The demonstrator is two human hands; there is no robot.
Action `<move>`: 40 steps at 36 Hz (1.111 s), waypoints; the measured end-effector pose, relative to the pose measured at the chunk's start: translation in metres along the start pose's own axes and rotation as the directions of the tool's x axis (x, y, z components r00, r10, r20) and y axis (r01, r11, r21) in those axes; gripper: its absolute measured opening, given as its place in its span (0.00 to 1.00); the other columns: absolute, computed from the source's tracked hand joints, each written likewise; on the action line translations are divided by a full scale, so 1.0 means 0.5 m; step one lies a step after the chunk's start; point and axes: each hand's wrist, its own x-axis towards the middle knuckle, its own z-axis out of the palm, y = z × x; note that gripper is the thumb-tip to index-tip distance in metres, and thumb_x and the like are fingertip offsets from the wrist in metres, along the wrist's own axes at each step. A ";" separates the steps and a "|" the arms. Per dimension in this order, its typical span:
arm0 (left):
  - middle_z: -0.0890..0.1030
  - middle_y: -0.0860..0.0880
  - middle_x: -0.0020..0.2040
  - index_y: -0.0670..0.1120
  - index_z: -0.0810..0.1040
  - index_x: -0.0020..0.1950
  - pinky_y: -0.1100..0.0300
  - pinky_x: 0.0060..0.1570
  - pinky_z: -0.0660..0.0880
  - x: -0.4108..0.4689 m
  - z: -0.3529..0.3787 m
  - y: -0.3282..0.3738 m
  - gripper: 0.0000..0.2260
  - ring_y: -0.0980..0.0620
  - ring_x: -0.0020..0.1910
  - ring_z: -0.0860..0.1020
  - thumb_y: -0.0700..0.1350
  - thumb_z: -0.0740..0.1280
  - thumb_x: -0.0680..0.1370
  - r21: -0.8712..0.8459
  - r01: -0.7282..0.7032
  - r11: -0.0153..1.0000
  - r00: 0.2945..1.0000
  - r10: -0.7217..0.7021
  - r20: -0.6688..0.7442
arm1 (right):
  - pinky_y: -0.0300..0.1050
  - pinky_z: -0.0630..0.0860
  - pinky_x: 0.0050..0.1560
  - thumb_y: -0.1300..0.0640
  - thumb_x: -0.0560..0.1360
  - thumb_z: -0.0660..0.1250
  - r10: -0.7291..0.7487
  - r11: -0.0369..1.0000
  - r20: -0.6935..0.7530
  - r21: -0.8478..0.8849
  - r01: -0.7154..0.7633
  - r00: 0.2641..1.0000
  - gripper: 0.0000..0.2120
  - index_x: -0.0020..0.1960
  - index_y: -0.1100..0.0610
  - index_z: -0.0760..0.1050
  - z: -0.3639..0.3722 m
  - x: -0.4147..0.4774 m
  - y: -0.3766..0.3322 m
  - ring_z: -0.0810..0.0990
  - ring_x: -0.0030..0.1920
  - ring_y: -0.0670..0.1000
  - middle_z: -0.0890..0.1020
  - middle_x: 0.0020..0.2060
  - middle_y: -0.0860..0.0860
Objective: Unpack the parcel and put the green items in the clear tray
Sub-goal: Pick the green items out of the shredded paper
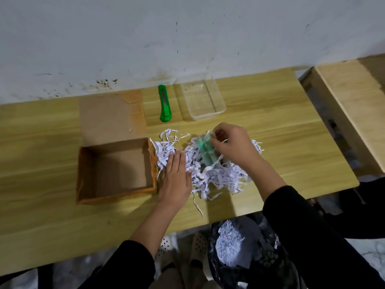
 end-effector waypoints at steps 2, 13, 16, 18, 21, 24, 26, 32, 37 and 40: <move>0.44 0.51 0.78 0.46 0.45 0.77 0.56 0.75 0.46 -0.004 0.001 -0.001 0.25 0.54 0.77 0.40 0.49 0.48 0.82 -0.003 0.017 1.000 1.000 -0.017 -0.002 | 0.34 0.77 0.34 0.61 0.72 0.68 0.064 0.986 -0.112 0.163 -0.045 0.992 0.02 0.44 0.58 0.77 -0.023 0.001 0.004 0.79 0.33 0.49 0.80 0.35 0.53; 0.48 0.51 0.78 0.46 0.49 0.77 0.56 0.75 0.45 -0.017 -0.012 -0.023 0.24 0.53 0.77 0.43 0.47 0.50 0.82 -0.044 0.054 0.998 0.995 -0.057 -0.076 | 0.34 0.75 0.34 0.68 0.72 0.66 0.517 0.567 -0.306 0.822 -0.052 0.800 0.10 0.40 0.54 0.75 -0.090 0.025 0.066 0.76 0.29 0.41 0.77 0.36 0.53; 0.49 0.52 0.78 0.47 0.50 0.77 0.55 0.74 0.46 -0.018 -0.016 -0.027 0.24 0.54 0.77 0.45 0.46 0.51 0.82 -0.034 0.065 0.997 0.993 -0.068 -0.099 | 0.38 0.78 0.37 0.70 0.72 0.65 0.628 0.406 -0.237 0.912 -0.052 0.741 0.11 0.37 0.55 0.72 -0.080 0.028 0.074 0.80 0.37 0.49 0.79 0.39 0.54; 0.50 0.52 0.78 0.47 0.50 0.77 0.55 0.74 0.46 -0.020 -0.016 -0.028 0.24 0.54 0.77 0.45 0.46 0.51 0.81 -0.023 0.068 0.997 0.992 -0.070 -0.107 | 0.39 0.79 0.39 0.70 0.73 0.65 0.693 0.304 -0.196 0.952 -0.035 0.693 0.11 0.36 0.57 0.69 -0.070 0.032 0.075 0.80 0.39 0.51 0.79 0.39 0.55; 0.50 0.52 0.78 0.47 0.51 0.77 0.55 0.74 0.46 -0.017 -0.012 -0.028 0.24 0.54 0.77 0.45 0.46 0.51 0.81 -0.025 0.068 0.997 0.991 -0.071 -0.112 | 0.37 0.79 0.39 0.70 0.72 0.66 0.774 0.168 -0.115 0.985 -0.026 0.623 0.10 0.38 0.60 0.68 -0.053 0.047 0.082 0.79 0.40 0.50 0.77 0.40 0.55; 0.51 0.52 0.78 0.48 0.52 0.77 0.55 0.74 0.47 -0.013 -0.006 -0.030 0.24 0.54 0.77 0.46 0.46 0.52 0.81 -0.027 0.068 0.997 0.991 -0.071 -0.117 | 0.36 0.80 0.37 0.69 0.72 0.67 0.813 0.094 -0.025 0.992 -0.089 0.582 0.08 0.50 0.65 0.72 -0.027 0.062 0.095 0.79 0.43 0.50 0.77 0.44 0.56; 0.52 0.51 0.78 0.48 0.52 0.77 0.56 0.74 0.47 -0.013 -0.005 -0.031 0.23 0.54 0.77 0.47 0.46 0.52 0.81 -0.027 0.064 0.998 0.990 -0.067 -0.123 | 0.35 0.80 0.36 0.68 0.72 0.68 0.832 0.058 0.012 0.992 -0.109 0.555 0.14 0.56 0.68 0.71 -0.012 0.070 0.100 0.80 0.43 0.49 0.77 0.44 0.57; 0.53 0.52 0.78 0.48 0.53 0.76 0.56 0.74 0.46 -0.015 -0.005 -0.035 0.23 0.54 0.77 0.47 0.46 0.52 0.81 -0.037 0.060 0.998 0.989 -0.064 -0.136 | 0.36 0.81 0.40 0.64 0.71 0.71 0.844 0.055 0.019 0.991 -0.121 0.536 0.10 0.50 0.67 0.75 0.004 0.099 0.099 0.82 0.39 0.47 0.82 0.45 0.58; 0.53 0.51 0.78 0.48 0.53 0.76 0.56 0.74 0.47 -0.014 -0.005 -0.037 0.23 0.53 0.77 0.47 0.46 0.52 0.81 -0.031 0.048 0.998 0.990 -0.052 -0.134 | 0.36 0.80 0.42 0.62 0.71 0.71 0.848 0.237 -0.067 0.935 -0.262 0.526 0.08 0.49 0.62 0.78 -0.001 0.102 0.112 0.84 0.44 0.47 0.84 0.45 0.54; 0.52 0.51 0.78 0.48 0.52 0.76 0.56 0.74 0.47 -0.014 -0.004 -0.040 0.23 0.53 0.77 0.47 0.46 0.52 0.81 -0.020 0.046 0.999 0.990 -0.048 -0.131 | 0.36 0.78 0.41 0.65 0.71 0.70 0.826 0.348 -0.137 0.887 -0.304 0.546 0.09 0.52 0.62 0.79 -0.007 0.087 0.114 0.84 0.44 0.49 0.84 0.46 0.55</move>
